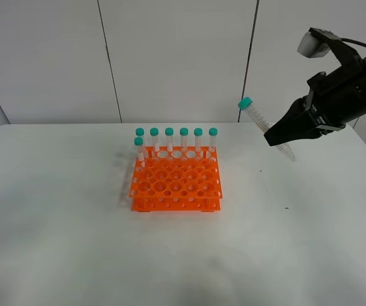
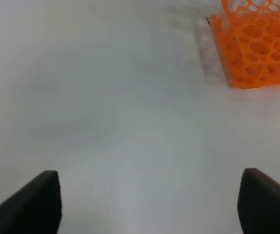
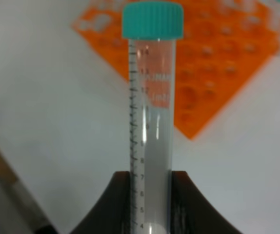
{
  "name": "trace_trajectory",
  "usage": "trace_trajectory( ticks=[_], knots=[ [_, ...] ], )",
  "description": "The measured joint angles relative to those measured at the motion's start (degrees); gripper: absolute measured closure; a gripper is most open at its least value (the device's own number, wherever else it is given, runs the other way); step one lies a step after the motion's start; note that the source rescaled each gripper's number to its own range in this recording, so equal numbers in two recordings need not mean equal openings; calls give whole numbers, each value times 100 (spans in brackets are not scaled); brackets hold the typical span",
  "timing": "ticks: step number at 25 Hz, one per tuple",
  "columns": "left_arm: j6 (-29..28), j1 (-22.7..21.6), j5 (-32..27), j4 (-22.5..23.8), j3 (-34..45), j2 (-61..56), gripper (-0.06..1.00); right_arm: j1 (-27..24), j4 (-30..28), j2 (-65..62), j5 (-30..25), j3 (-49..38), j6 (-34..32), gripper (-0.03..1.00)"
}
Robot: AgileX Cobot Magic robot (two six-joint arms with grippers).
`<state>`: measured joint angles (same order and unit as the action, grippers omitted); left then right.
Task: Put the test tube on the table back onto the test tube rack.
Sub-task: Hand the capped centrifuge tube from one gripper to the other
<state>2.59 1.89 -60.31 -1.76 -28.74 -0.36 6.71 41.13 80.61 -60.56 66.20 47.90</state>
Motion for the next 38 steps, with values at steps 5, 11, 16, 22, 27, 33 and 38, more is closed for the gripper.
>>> trace_trajectory(
  ticks=[5, 11, 16, 22, 27, 33, 38],
  knots=[
    [0, 0, 0, 0, 0, 0, -6, 19, 503, 201, -272, 0, 429, 96],
    [0, 0, 0, 0, 0, 0, -6, 667, 444, 211, -244, 0, 623, 96],
    [0, 0, 0, 0, 0, 0, -6, 1113, 554, 211, 18, 0, 986, 96],
    [0, 0, 21, 0, -6, 0, -6, 1219, 616, 211, 455, 0, 1161, 96],
    [-39, 0, 248, -63, -620, 510, -6, 1219, 605, 349, 627, 0, 1161, 96],
    [43, 0, 849, -197, -1715, 2287, -6, 1219, 598, 478, 649, 0, 1146, 96],
    [259, 0, 1440, -570, -2325, 3828, -6, 1219, 598, 478, 650, 0, 1146, 96]
  ],
)
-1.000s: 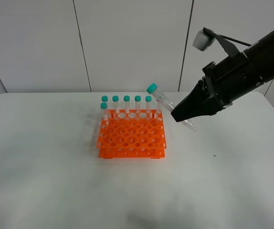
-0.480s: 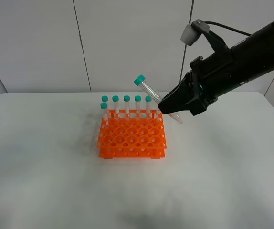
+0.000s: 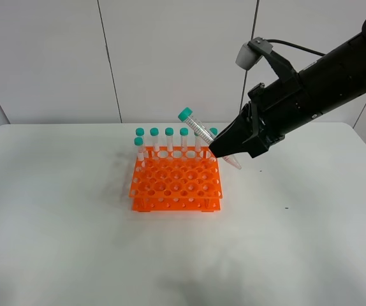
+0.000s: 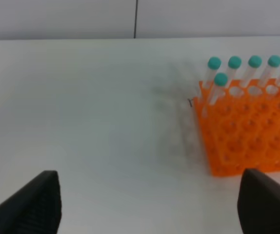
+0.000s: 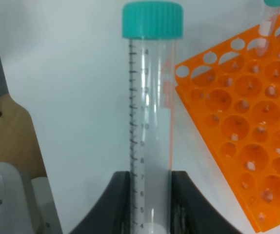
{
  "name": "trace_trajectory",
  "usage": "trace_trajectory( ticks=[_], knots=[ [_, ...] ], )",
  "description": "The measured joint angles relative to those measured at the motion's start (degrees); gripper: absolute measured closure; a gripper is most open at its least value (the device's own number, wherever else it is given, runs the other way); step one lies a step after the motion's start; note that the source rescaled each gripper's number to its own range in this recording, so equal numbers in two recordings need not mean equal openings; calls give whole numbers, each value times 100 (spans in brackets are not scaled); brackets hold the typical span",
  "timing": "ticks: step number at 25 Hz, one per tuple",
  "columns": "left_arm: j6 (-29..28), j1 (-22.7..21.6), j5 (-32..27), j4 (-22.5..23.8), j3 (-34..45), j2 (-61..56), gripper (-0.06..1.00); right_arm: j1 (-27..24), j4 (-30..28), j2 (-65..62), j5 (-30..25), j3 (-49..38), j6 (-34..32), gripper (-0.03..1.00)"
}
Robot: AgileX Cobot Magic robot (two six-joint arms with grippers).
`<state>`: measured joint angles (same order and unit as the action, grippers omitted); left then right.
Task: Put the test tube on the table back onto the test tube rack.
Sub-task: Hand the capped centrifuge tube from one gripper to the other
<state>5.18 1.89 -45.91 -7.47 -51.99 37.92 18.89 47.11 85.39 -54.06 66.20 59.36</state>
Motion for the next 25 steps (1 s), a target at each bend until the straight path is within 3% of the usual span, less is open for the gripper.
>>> trace_trajectory(
  ticks=[2, 5, 11, 15, 19, 25],
  knots=[
    [260, 0, 321, -436, -95, 551, -6, 0, 0, 0, 5, 0, 0, 96],
    [975, 0, 811, -1530, -140, 1387, -6, 0, 0, 0, 5, 0, 0, 96],
    [3172, 0, 948, -4723, -142, 2776, -6, 0, 0, 0, 5, 0, 0, 96],
    [4408, 193, 762, -6531, -142, 3493, -6, 0, 5, 0, 11, 0, 0, 96],
    [5013, 858, 767, -7595, -142, 4031, -6, 0, 5, 0, 11, 0, 0, 96],
    [5454, 1706, 822, -8523, -146, 4539, -6, 0, 5, 0, 11, 0, 0, 96]
  ],
)
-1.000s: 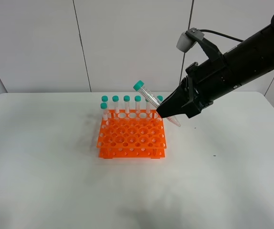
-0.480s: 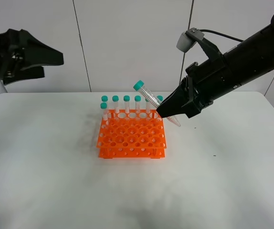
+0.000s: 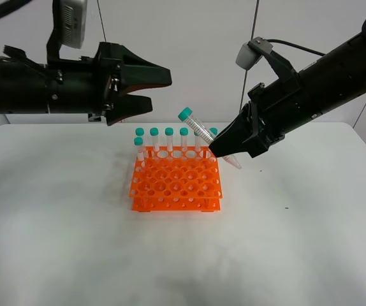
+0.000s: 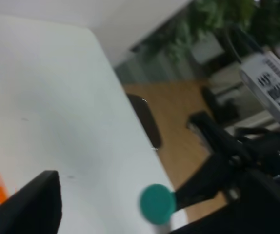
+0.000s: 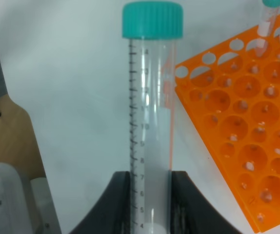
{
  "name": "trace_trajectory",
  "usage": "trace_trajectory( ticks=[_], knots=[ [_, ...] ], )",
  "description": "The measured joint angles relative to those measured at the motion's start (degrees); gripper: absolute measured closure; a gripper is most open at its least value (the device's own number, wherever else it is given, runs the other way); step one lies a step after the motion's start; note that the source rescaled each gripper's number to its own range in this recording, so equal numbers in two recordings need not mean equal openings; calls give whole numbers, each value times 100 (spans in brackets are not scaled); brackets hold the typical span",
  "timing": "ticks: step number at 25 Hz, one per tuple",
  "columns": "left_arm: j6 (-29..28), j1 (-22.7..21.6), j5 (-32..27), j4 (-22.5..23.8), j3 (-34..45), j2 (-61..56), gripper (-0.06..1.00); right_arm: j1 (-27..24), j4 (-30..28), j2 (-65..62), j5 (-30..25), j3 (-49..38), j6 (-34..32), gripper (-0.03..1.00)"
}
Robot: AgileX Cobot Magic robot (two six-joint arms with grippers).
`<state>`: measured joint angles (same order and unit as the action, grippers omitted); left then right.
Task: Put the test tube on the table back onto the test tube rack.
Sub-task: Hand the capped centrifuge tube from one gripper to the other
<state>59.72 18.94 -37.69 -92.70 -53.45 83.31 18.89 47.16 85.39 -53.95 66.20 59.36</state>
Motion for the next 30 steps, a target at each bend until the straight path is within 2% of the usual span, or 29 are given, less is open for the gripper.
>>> trace_trajectory(
  ticks=[7, 17, 24, 30],
  knots=[
    [415, 460, 191, -556, -24, 234, -6, 0, 0, 0, 0, 0, -28, 96],
    [435, 643, 194, -598, -24, 502, -6, 0, 0, 0, 0, 0, -28, 96],
    [435, 643, 95, -598, -24, 502, 9, 0, 0, 0, 43, 0, -28, 96],
    [417, 643, 104, -605, -24, 502, 12, 0, 0, 0, 82, 0, -28, 96]
  ],
)
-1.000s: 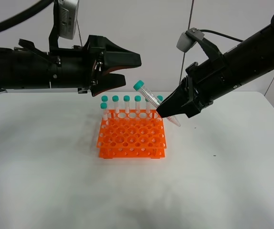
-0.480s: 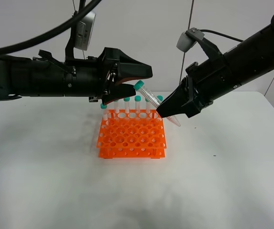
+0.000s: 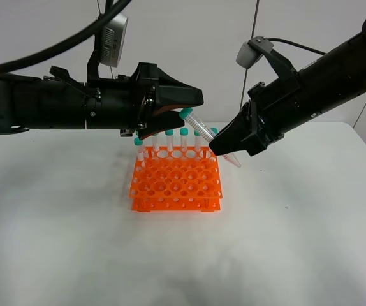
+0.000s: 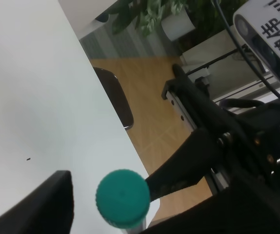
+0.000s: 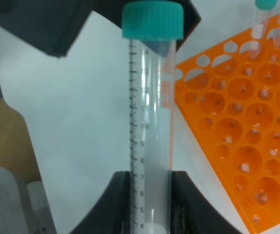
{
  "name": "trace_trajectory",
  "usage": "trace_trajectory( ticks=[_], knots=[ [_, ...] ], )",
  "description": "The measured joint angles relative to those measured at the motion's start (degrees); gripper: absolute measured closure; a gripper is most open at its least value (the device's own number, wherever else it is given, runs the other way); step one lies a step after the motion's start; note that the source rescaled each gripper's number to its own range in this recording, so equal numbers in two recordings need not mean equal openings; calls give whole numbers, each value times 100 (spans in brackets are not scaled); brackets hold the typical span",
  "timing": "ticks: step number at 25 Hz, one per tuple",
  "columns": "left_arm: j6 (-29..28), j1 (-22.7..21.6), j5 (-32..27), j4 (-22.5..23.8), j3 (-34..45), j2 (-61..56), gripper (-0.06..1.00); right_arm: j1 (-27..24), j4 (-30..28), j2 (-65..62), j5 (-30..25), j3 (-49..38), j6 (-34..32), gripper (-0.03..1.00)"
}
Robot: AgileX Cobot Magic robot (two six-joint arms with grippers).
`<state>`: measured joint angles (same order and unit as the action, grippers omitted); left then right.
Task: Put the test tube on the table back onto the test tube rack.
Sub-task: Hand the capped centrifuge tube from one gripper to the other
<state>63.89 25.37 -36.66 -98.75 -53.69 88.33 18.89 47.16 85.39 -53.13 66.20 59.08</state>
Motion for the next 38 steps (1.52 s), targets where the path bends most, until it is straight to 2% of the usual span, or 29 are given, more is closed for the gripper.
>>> trace_trajectory(
  ticks=[19, 29, 38],
  knots=[
    [16, 5, 159, -18, -242, 76, 12, 0, 0, 0, 33, 0, -13, 96],
    [27, 19, -200, -18, -242, 344, 12, 0, 0, 0, 35, 0, -14, 96],
    [33, 19, 36, -13, -242, 344, 12, 0, 0, 0, 35, 0, -14, 96]
  ],
)
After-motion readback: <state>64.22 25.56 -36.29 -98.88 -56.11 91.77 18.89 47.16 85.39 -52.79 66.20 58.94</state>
